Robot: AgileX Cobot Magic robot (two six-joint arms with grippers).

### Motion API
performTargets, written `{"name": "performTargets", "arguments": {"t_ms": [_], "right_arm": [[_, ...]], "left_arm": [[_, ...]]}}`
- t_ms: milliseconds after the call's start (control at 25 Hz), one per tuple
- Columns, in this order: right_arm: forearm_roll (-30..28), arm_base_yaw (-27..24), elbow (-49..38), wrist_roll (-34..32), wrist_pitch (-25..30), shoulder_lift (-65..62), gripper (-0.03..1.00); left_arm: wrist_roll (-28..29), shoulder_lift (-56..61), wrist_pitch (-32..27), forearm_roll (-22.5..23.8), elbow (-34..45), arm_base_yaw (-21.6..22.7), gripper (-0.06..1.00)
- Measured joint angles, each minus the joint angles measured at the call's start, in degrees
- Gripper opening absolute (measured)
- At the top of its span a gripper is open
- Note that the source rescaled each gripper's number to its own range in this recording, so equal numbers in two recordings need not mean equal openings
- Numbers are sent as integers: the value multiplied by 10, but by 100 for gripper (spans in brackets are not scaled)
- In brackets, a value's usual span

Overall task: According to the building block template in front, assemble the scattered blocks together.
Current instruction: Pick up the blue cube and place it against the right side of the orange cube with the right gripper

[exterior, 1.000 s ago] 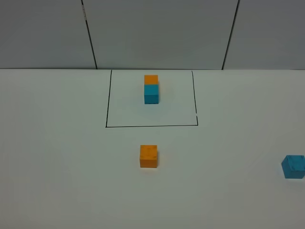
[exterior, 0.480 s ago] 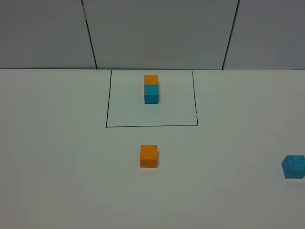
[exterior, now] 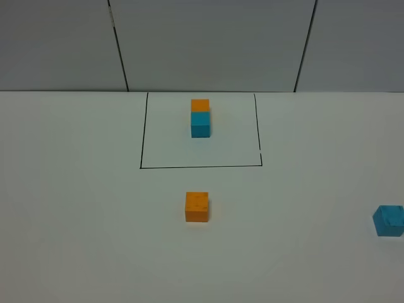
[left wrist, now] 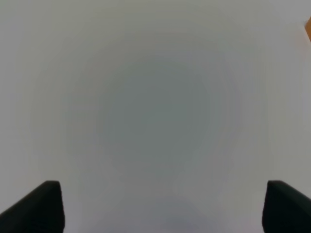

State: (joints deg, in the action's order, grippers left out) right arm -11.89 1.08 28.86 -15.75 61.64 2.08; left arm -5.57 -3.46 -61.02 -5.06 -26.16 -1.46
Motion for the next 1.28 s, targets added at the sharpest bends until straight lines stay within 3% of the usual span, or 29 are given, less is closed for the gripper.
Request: {"name": "performTargets", "arguments": {"t_ms": [1280], "right_arm": [[0,0,0,0,0,0,58]], "left_arm": [[-5,37,-1,-4,0,6,81]]}}
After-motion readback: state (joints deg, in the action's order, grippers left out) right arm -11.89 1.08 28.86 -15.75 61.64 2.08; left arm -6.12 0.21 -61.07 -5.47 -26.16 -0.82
